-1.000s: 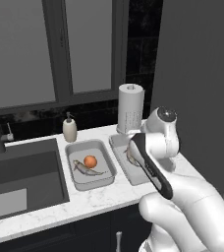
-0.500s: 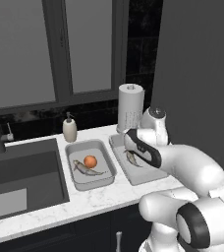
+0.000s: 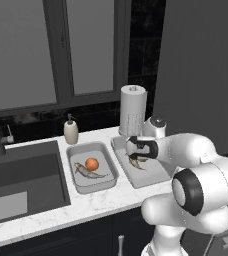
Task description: Place one onion and one fish in each tupperware on the nearby counter, to pack two identical lunches.
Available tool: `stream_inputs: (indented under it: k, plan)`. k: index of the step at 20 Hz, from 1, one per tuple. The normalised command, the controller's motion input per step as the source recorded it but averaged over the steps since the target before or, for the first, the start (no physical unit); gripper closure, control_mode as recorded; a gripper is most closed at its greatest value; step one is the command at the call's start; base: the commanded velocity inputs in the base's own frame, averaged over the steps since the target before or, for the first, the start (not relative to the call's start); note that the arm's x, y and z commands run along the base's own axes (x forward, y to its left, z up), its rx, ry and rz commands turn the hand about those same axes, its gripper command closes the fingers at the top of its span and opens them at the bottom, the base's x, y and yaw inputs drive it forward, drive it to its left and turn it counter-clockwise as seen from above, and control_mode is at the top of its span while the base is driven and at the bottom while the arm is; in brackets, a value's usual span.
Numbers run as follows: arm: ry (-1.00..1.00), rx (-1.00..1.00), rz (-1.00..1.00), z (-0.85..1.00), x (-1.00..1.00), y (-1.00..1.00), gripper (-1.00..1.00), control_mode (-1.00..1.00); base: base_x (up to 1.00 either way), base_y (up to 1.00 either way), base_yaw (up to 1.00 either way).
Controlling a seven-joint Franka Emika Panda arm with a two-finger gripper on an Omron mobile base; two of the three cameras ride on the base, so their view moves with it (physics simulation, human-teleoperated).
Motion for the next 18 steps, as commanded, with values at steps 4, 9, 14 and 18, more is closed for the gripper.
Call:
stream_inputs:
  k: [4, 9, 14, 18]
  plan:
    - [0.0, 0.0, 0.0, -0.54, 0.29, -0.06, 1.0, -1.0, 0.0, 0.0, 0.0]
    - [0.01, 0.0, 0.0, -0.4, 0.21, -0.08, 1.0, -1.0, 0.0, 0.0, 0.0]
    - [0.0, 0.0, 0.0, -0.2, 0.01, 0.01, -1.0, -1.0, 0.0, 0.0, 0.0]
    - [0.0, 0.0, 0.0, 0.0, 0.0, 0.02, -1.0, -1.0, 0.0, 0.0, 0.0]
